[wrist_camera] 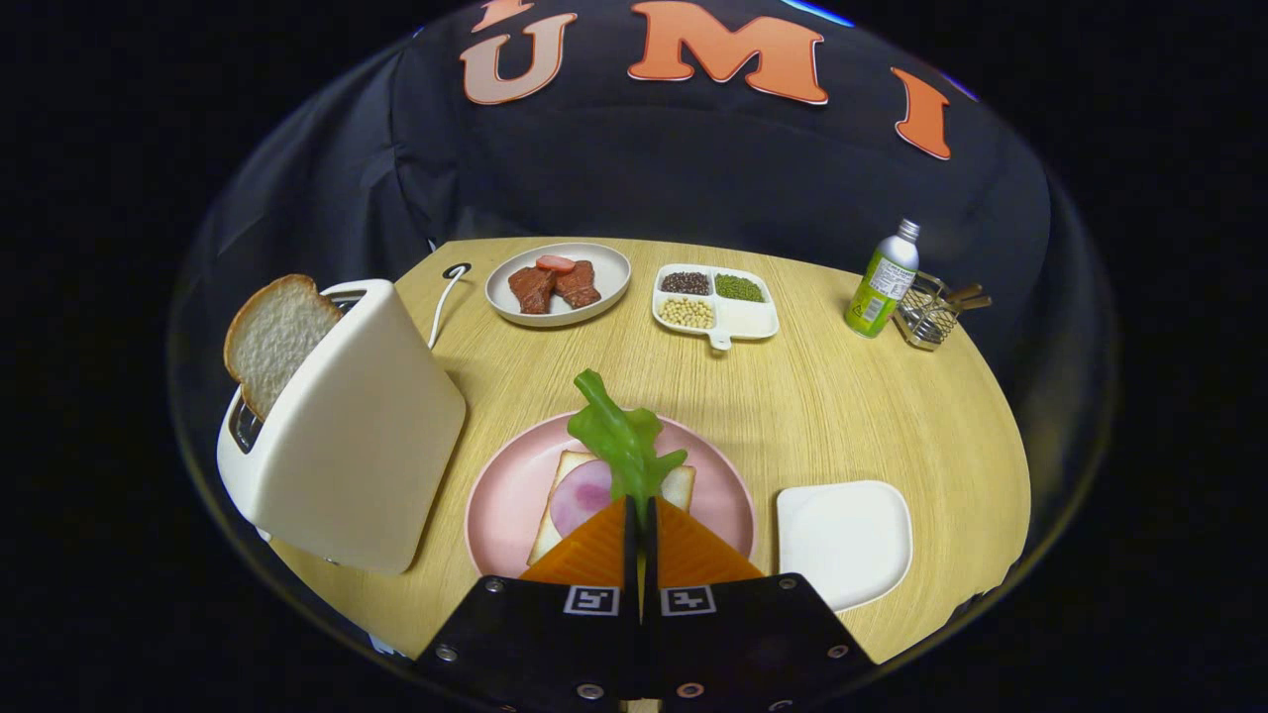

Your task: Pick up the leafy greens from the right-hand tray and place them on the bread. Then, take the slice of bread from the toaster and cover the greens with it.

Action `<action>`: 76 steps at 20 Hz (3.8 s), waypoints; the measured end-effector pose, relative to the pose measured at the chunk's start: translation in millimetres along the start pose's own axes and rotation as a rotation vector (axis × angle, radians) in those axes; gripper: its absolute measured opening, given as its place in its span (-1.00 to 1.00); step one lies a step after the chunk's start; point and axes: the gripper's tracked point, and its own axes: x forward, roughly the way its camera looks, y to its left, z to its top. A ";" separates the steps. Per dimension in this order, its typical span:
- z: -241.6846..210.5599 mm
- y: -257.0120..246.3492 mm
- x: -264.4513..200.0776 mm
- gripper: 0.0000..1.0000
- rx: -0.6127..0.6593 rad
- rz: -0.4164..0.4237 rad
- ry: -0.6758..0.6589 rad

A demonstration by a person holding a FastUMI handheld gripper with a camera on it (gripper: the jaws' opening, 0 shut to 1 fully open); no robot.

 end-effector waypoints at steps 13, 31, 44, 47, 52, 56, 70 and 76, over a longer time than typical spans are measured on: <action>-19.7 9.2 17.5 -0.71 -0.023 -0.064 0.052; 42.1 11.8 -29.2 0.97 0.073 -0.150 -0.087; 125.9 137.1 -86.3 0.97 0.003 0.017 -0.262; 132.3 167.1 -91.2 0.97 -0.014 0.052 -0.280; 123.3 199.2 -83.8 0.97 -0.041 0.082 -0.262; 114.2 212.4 -71.8 0.92 -0.063 0.074 -0.229; 98.3 208.8 -58.4 -0.82 -0.019 0.028 -0.131; 115.1 195.8 -80.0 -0.87 0.032 0.029 -0.173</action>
